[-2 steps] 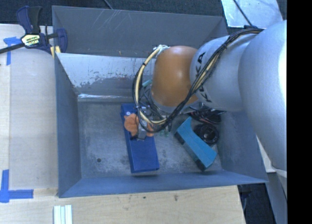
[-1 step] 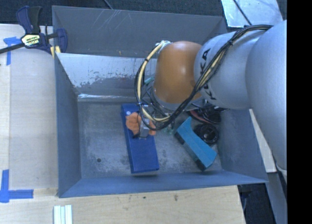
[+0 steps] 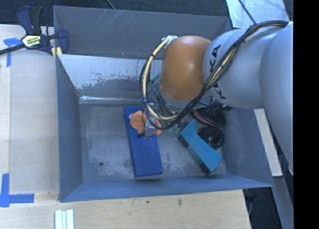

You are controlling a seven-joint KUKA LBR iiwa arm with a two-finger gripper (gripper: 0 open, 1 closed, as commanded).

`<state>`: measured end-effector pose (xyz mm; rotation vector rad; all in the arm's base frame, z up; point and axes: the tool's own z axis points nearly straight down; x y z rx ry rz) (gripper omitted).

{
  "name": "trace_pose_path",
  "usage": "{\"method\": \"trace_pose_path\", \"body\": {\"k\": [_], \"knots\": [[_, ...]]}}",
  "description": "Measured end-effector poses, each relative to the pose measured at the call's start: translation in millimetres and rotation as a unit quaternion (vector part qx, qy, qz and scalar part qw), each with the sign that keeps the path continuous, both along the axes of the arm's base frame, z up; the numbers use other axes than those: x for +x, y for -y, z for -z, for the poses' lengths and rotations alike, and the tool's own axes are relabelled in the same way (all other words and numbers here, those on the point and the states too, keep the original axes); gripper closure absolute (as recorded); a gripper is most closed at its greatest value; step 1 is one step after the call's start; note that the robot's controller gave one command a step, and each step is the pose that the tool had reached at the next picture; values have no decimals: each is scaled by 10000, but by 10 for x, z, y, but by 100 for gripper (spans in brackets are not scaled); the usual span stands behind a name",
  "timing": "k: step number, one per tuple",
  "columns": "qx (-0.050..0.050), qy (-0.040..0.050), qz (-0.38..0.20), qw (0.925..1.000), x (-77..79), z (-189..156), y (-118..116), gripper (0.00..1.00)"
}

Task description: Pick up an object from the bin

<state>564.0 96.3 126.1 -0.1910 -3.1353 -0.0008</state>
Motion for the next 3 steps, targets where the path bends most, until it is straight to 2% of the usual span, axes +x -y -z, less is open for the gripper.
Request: {"method": "trace_pose_path", "body": {"k": [3], "knots": [[2,18,4,10000,8,-408,1,100]]}}
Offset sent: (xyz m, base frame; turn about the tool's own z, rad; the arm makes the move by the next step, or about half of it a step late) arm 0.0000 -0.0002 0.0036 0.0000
